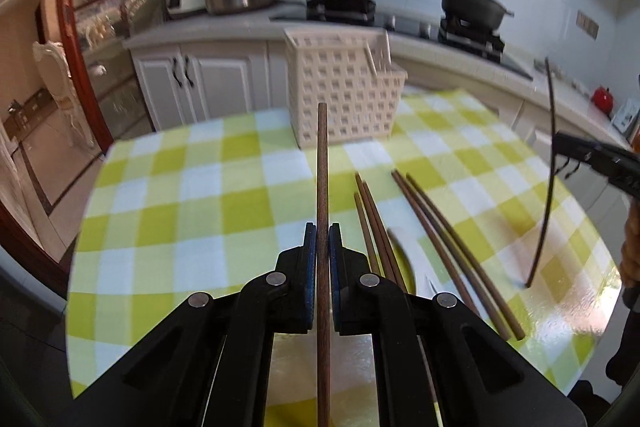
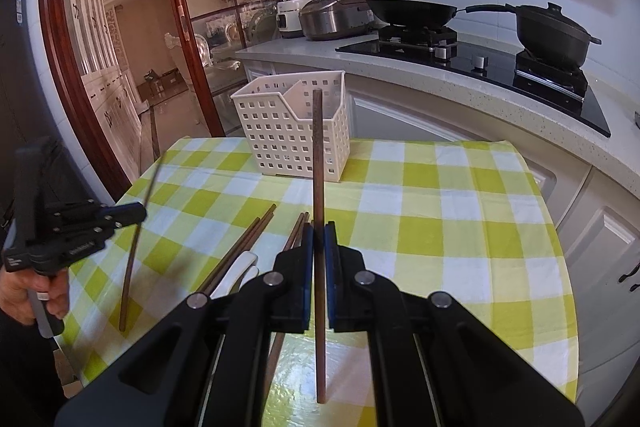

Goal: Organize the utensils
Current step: 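Lift both held chopsticks upright off the table with both tools, then lower both chopsticks into the white caddy and open both tools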

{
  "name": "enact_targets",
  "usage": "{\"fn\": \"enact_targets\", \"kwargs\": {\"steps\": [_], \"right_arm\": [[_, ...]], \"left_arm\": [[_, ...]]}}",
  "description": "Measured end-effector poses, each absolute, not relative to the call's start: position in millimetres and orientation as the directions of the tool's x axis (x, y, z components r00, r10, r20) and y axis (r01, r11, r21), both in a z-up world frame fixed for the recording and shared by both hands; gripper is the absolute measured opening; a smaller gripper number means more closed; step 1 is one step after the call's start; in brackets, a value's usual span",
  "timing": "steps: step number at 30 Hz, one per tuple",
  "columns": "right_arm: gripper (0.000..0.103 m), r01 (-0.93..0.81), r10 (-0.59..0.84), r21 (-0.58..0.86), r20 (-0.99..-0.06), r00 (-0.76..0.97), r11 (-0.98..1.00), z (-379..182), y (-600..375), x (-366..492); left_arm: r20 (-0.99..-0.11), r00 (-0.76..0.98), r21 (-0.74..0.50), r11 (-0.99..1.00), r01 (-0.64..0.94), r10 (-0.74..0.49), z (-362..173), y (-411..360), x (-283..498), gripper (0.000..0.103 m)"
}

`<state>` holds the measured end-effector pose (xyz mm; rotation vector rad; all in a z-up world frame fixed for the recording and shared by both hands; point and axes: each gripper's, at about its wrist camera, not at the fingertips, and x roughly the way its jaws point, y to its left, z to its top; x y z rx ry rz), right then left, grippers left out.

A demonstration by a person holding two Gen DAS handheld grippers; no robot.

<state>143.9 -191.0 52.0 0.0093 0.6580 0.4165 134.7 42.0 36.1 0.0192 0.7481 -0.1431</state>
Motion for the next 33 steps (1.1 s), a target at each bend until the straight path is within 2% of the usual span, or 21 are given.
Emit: {"fn": "enact_targets", "kwargs": {"steps": [12, 21, 33], "right_arm": [[0.006, -0.378, 0.373, 0.117, -0.572, 0.730, 0.918, 67.3, -186.6, 136.7], [0.005, -0.371, 0.379, 0.140, -0.587, 0.716, 0.918, 73.3, -188.5, 153.2], [0.005, -0.393, 0.388, 0.102, -0.506, 0.770, 0.914, 168.7, -156.6, 236.3]], "left_arm": [[-0.581, 0.808, -0.017, 0.994, 0.109, -0.099, 77.5, 52.6, 96.0, 0.006], [-0.536, 0.835, -0.061, 0.992, 0.111, -0.126, 101.6, 57.4, 107.7, 0.006], [-0.396, 0.904, -0.035, 0.986, 0.162, -0.162, 199.3, 32.5, 195.0, 0.006]]}}
